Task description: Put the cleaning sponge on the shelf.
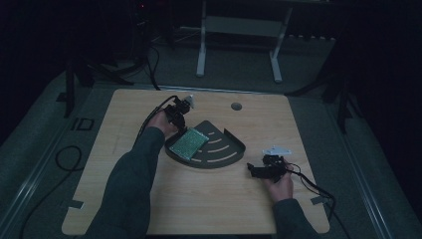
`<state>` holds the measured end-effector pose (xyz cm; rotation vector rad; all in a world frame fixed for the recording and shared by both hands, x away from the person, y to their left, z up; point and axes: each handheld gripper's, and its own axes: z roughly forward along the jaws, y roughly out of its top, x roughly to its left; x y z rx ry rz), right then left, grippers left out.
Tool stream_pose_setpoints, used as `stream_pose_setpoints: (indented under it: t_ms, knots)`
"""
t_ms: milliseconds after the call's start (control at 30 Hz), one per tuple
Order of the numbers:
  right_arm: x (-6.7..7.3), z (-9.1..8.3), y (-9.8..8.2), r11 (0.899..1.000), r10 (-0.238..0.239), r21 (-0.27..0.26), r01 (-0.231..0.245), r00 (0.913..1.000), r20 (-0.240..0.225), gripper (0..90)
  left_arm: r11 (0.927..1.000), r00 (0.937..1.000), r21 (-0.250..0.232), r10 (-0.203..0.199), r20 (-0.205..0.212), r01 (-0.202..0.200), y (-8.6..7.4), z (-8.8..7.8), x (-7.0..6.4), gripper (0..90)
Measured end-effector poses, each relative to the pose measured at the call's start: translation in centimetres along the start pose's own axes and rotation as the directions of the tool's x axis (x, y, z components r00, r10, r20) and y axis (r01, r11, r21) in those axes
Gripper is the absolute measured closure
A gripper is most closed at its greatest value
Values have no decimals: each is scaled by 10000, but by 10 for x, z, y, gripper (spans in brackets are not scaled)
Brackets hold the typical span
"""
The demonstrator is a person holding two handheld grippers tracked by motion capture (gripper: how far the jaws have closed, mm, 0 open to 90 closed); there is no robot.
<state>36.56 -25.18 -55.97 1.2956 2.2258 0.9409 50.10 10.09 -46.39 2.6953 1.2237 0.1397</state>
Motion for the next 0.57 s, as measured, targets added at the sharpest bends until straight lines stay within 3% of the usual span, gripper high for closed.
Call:
stream_pose_setpoints:
  t_ms: [333, 467, 567]
  knots:
    - [0, 0, 0, 10000, -3, -4, 3, 10000, 2, 131, 9966, 9997, -787, -229, 19, 230, -8, -15, 5, 678]
    - [0, 0, 0, 10000, -4, -1, 4, 10000, 0, 131, 9901, 9989, -1333, -404, 250, 434, -16, -22, 9, 644]
    - [0, 0, 0, 10000, -5, -2, 5, 10000, 0, 131, 9759, 9960, -1991, -856, 248, 888, -36, -30, 14, 610]
